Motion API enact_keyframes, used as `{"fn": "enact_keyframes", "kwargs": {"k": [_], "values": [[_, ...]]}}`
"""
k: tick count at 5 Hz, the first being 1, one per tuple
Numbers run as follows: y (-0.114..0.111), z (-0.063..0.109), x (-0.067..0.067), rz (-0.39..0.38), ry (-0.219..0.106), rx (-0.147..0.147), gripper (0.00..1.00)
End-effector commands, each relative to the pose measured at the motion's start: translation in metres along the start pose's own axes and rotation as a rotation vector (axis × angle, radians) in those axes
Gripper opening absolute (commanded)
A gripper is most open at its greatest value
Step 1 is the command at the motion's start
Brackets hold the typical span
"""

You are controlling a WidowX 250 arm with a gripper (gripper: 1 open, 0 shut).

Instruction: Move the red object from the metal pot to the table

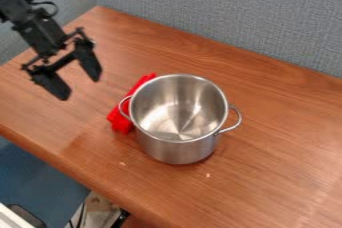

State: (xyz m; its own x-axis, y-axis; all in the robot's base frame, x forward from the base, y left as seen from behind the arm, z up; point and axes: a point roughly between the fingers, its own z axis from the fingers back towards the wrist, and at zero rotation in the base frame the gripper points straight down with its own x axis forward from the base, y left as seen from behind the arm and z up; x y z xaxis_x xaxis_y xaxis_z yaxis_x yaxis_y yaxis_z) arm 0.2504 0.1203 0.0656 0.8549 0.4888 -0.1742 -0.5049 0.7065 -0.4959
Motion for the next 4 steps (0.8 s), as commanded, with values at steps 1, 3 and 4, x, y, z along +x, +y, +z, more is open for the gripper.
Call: {"fn": "enact_keyframes", "kwargs": {"k": [1, 3, 4], "values": [[-0.033, -0.011, -0.013, -0.111, 0.000, 0.063, 1.00], [-0.085, -0.035, -0.040, -0.213, 0.083, 0.073, 1.00], [-0.081, -0.048, -0.043, -0.281, 0.087, 0.072, 1.00]]}}
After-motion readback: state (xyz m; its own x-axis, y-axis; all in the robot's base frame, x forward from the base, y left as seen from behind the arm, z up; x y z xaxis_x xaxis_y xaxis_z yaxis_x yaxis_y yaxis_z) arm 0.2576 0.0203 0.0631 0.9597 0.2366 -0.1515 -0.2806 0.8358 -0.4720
